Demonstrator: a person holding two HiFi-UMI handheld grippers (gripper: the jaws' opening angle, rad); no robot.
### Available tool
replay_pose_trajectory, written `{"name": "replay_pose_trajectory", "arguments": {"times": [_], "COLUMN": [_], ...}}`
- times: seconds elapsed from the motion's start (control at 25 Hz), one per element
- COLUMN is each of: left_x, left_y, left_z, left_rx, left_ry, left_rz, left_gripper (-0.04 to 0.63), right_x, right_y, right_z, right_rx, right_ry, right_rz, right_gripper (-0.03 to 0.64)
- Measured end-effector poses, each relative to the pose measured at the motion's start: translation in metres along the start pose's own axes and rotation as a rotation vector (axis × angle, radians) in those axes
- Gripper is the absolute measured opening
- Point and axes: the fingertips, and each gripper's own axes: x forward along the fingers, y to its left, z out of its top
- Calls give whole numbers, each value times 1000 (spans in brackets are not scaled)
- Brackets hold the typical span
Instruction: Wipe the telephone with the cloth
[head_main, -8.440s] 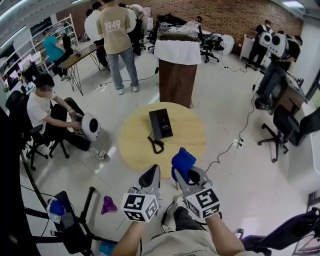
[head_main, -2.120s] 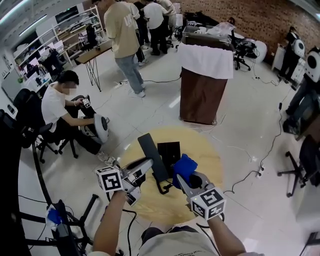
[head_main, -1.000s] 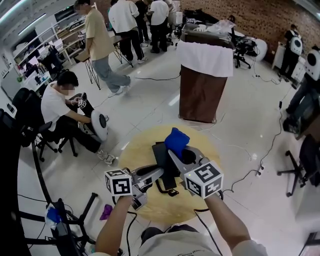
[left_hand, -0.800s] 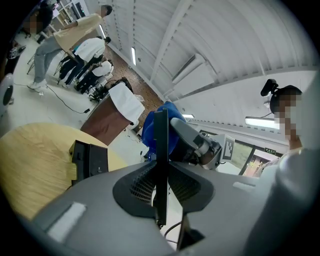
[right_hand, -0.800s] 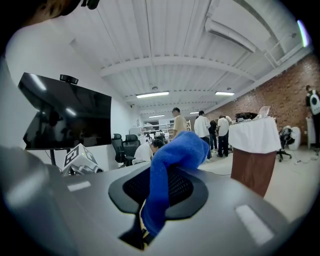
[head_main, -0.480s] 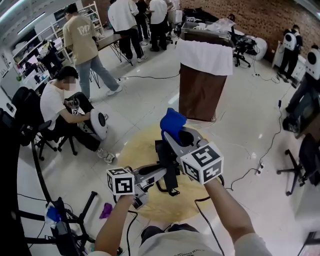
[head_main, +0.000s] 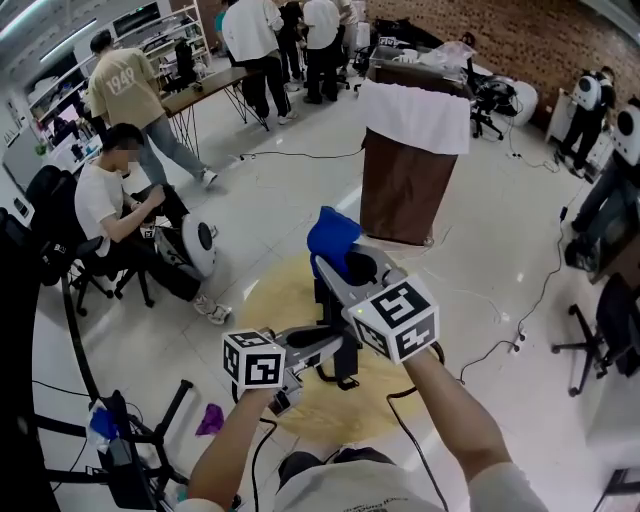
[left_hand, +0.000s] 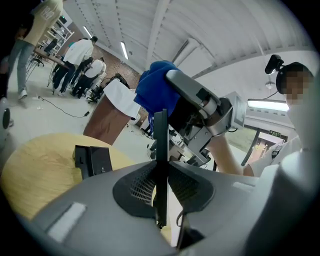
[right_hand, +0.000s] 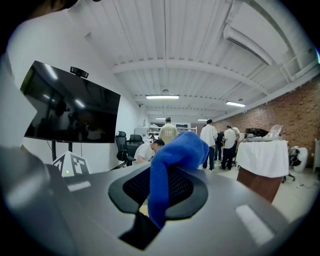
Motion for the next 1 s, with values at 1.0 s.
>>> {"name": "replay_pose_trajectory", "arguments": {"times": [1.0], "left_x": [0], "left_y": [18], "left_z": [3], "left_rx": [-2], "left_ry": [13], "left_rz": [107], "left_gripper": [64], "right_x": [5], "right_y": [55], "right_z": [-16], "right_rx": [-154], "right_ry": [71], "right_rz": [85], "right_gripper": [61]}}
